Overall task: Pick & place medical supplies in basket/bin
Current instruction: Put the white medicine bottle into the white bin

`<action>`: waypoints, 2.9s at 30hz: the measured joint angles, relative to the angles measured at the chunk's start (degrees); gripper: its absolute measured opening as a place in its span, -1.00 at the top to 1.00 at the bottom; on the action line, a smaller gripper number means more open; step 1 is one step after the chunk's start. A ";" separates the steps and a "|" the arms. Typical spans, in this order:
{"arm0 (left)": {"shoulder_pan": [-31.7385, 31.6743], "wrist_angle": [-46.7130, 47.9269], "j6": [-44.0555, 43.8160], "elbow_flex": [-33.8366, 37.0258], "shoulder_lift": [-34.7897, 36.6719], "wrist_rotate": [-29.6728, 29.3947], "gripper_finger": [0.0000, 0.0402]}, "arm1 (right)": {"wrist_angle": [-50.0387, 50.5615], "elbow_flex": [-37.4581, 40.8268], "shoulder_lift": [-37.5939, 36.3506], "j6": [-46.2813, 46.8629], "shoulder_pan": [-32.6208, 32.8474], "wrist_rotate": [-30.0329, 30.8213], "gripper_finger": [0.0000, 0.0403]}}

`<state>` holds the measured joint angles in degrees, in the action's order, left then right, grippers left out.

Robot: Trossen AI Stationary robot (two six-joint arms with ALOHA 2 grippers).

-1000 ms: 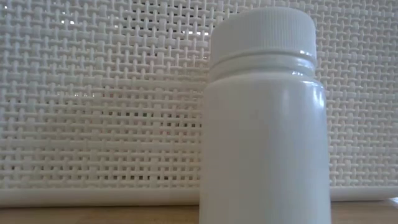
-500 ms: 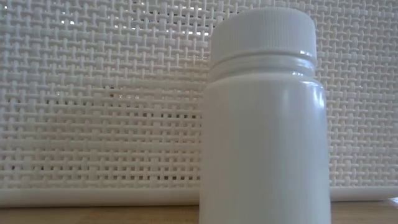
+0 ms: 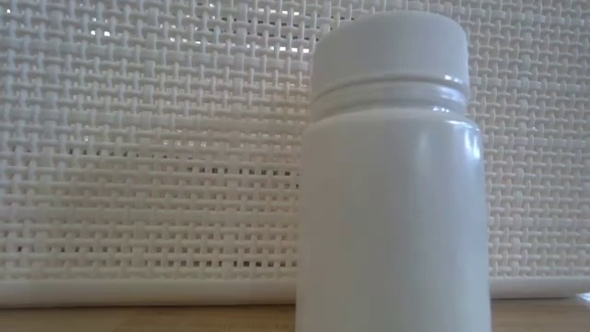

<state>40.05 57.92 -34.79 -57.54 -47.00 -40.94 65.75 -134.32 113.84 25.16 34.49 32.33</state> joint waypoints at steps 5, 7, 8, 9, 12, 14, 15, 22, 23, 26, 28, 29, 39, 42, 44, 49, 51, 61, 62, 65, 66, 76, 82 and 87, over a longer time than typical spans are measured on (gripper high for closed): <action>0.02 0.08 0.00 0.00 -0.02 2.69 0.71 | 1.20 0.09 -0.50 14.53 5.00 1.50 -0.45; 0.02 0.10 0.00 0.00 0.00 4.36 0.70 | 1.35 0.38 -0.13 19.45 6.59 1.05 -0.45; 0.02 0.12 0.00 0.00 -0.02 5.22 0.70 | 1.68 0.49 0.20 22.57 7.45 0.60 -0.45; 0.02 0.10 0.00 0.00 -0.02 5.86 0.70 | 2.23 0.56 0.66 25.82 8.22 0.31 -0.45; 0.02 0.12 -0.32 0.00 -0.02 7.50 0.70 | 2.35 0.68 1.70 32.32 10.97 -0.05 -0.45; 0.02 0.12 -0.40 0.00 0.00 8.11 0.71 | 2.36 0.64 2.03 35.34 12.90 0.09 -0.45; 0.02 0.14 -0.42 0.00 -0.02 8.48 0.72 | 2.58 0.55 2.46 37.78 13.67 0.20 -0.45; 0.02 0.14 -0.45 0.00 -0.01 10.80 0.72 | 5.52 0.66 6.45 59.03 16.48 0.25 -0.45; 0.02 0.14 -0.44 0.00 -0.02 10.75 0.73 | 5.71 0.61 7.27 61.58 16.51 0.03 -0.45; -0.04 0.14 -0.45 0.00 -0.01 10.65 0.73 | 5.80 0.61 10.73 66.33 16.45 -1.00 -0.45; -0.04 0.14 -0.46 0.00 -0.02 10.58 0.73 | 5.07 0.66 13.24 67.15 16.19 -1.12 -0.45; -0.04 0.14 -0.43 0.00 -0.02 10.53 0.73 | 4.36 0.66 14.47 67.72 15.90 -1.14 -0.45; -0.04 0.14 2.54 0.00 -0.02 10.59 0.74 | -3.32 0.53 26.37 69.16 11.18 -1.93 -0.45; -0.04 0.15 2.56 -0.01 0.00 10.64 0.74 | -2.25 0.83 27.85 69.15 10.23 -2.87 -0.41; -0.04 0.17 2.57 0.00 -0.02 11.20 0.73 | -1.90 0.67 27.50 69.26 10.02 -2.21 -0.37; -0.04 0.17 2.60 0.00 0.00 12.36 0.72 | -0.88 0.63 27.28 69.23 9.45 -2.00 -0.28; -0.04 0.16 3.32 -0.02 -0.01 12.36 0.73 | -0.64 0.62 27.13 69.17 9.24 -2.27 -0.25; -0.04 0.16 5.12 -0.02 0.00 12.36 0.74 | 2.38 0.61 27.08 68.36 7.83 -5.40 -0.22; -0.04 0.16 5.12 -0.02 0.00 12.35 0.74 | 2.04 0.61 27.08 67.55 7.68 -5.37 -0.22; -0.04 0.16 5.12 -0.02 -0.02 12.36 0.73 | 1.71 0.61 27.08 65.62 7.49 -5.36 -0.22; -0.04 0.16 5.12 -0.02 -0.02 12.36 0.73 | 1.74 0.61 27.08 65.49 7.40 -5.39 -0.22; -0.04 0.16 5.10 -0.02 -0.01 12.34 0.76 | 1.76 0.61 27.66 64.14 7.29 -5.34 -0.22; -0.04 0.16 5.08 -0.02 0.00 12.34 0.76 | 0.92 0.61 30.76 64.28 7.29 -5.87 -0.22; -0.04 0.16 5.10 -0.02 0.00 12.33 0.76 | 0.44 0.61 31.50 64.63 7.29 -5.91 -0.22</action>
<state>40.01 58.08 -29.69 -57.56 -47.01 -28.60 66.19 -133.71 145.34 89.79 41.78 26.41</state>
